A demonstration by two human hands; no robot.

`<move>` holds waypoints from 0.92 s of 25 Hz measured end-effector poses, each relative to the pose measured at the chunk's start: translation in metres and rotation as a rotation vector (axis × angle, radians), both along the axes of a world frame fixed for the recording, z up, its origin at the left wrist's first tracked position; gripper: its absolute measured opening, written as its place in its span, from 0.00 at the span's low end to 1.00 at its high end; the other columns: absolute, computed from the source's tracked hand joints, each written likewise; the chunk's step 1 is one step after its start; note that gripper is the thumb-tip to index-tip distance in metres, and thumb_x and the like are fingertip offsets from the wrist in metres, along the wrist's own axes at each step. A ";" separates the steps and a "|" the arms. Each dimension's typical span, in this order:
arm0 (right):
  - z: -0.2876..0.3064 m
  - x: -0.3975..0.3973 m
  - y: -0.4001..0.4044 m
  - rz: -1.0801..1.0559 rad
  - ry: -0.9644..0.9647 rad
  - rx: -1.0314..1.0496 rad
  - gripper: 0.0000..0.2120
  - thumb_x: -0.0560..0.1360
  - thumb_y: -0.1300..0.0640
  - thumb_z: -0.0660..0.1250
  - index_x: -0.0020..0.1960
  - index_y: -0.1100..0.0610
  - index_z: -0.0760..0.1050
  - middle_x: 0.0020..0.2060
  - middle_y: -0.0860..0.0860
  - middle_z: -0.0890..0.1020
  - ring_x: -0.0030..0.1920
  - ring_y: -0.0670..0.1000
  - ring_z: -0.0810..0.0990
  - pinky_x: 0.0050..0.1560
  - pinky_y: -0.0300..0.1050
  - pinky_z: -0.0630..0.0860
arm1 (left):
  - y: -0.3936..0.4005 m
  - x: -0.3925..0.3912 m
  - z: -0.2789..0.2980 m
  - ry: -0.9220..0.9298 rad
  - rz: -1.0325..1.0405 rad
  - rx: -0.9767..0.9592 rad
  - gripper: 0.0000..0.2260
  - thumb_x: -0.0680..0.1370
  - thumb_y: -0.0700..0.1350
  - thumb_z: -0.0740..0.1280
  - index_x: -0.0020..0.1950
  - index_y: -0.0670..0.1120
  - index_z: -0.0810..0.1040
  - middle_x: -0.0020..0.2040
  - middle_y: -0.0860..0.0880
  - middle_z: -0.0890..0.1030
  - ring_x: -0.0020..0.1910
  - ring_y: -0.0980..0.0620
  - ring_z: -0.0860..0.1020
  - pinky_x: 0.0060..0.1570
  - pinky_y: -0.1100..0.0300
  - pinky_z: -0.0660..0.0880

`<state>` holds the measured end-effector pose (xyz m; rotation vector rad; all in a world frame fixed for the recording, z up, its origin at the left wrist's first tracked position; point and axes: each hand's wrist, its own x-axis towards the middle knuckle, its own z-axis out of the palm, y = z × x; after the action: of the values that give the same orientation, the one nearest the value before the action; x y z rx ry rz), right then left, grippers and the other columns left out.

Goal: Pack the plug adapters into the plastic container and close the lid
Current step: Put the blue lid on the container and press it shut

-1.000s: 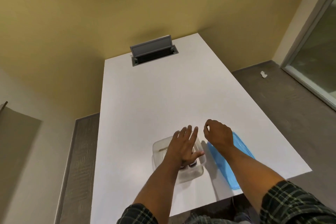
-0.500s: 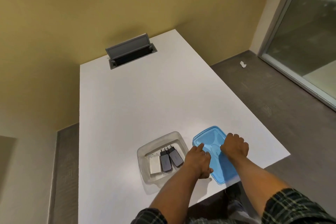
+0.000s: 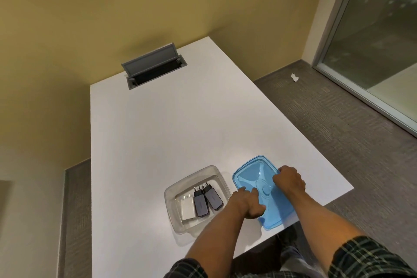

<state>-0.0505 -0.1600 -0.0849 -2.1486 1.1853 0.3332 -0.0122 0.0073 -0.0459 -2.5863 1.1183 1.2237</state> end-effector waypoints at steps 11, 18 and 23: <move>0.058 0.038 0.019 0.092 -0.675 0.197 0.11 0.74 0.66 0.67 0.48 0.50 0.80 0.47 0.47 0.81 0.46 0.47 0.80 0.48 0.43 0.79 | -0.002 0.083 0.076 0.174 1.180 -0.576 0.35 0.83 0.65 0.51 0.81 0.43 0.53 0.78 0.40 0.65 0.70 0.39 0.75 0.71 0.48 0.72; 0.082 0.059 0.062 0.531 -0.909 0.078 0.12 0.70 0.66 0.74 0.48 0.51 0.84 0.45 0.47 0.82 0.48 0.46 0.78 0.51 0.43 0.74 | 0.070 0.125 0.093 0.443 1.671 -0.816 0.09 0.81 0.41 0.62 0.58 0.36 0.71 0.44 0.34 0.80 0.29 0.44 0.80 0.24 0.60 0.75; 0.080 0.060 0.085 0.679 -0.916 0.004 0.26 0.63 0.46 0.83 0.60 0.46 0.83 0.62 0.46 0.81 0.65 0.50 0.77 0.67 0.56 0.70 | 0.116 0.125 0.091 0.427 1.761 -0.837 0.09 0.81 0.31 0.55 0.56 0.36 0.72 0.46 0.40 0.79 0.26 0.47 0.81 0.21 0.61 0.77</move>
<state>0.0096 -0.0751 -0.0050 -2.2194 -0.0615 -0.3553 0.1129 0.1229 0.0447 -3.9180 -1.6483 1.5561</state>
